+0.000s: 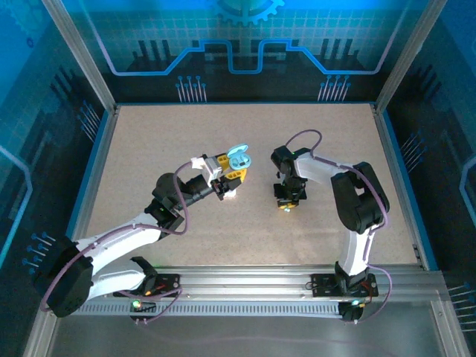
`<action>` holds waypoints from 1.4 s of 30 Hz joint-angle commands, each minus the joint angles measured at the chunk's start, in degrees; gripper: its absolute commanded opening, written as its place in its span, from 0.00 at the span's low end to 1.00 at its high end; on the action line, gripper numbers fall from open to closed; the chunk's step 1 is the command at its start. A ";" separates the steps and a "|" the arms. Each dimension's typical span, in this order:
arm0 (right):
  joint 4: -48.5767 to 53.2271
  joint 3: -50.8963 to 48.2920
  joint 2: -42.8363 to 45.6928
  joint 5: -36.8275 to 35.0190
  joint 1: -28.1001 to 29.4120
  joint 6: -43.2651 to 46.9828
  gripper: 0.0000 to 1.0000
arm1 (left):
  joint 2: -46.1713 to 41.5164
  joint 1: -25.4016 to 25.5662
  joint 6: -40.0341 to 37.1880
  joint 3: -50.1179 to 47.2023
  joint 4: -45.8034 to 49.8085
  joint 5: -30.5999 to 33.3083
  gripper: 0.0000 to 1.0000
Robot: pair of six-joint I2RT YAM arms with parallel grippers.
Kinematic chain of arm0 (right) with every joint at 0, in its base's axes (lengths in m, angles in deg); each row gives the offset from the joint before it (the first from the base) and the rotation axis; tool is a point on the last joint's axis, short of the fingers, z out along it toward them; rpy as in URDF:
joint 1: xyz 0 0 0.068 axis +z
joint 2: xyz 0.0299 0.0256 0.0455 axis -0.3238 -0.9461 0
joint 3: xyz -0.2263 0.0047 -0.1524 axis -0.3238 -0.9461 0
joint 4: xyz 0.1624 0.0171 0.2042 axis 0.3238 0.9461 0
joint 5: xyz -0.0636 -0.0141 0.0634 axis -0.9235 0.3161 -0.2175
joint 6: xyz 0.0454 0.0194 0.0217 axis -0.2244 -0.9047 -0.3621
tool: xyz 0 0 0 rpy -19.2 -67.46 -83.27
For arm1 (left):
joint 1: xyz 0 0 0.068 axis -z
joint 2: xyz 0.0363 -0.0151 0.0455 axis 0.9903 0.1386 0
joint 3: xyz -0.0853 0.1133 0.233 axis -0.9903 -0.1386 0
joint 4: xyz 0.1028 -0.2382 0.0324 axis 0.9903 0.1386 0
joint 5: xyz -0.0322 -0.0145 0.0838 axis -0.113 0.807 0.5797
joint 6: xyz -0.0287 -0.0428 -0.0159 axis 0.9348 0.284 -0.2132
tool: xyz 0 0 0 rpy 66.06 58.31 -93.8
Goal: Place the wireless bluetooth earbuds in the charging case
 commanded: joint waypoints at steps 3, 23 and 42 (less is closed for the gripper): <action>-1.45 0.36 12.41 11.59 -1.49 0.86 0.20 | -0.25 0.18 -1.44 -0.63 -0.74 1.95 0.32; -28.92 0.07 30.86 61.97 -10.90 -17.09 0.22 | 12.13 -0.35 1.59 1.11 -9.60 0.62 0.32; -16.92 7.88 28.94 42.38 -2.35 -7.13 0.22 | 21.19 3.83 -0.23 5.16 -17.38 2.02 0.31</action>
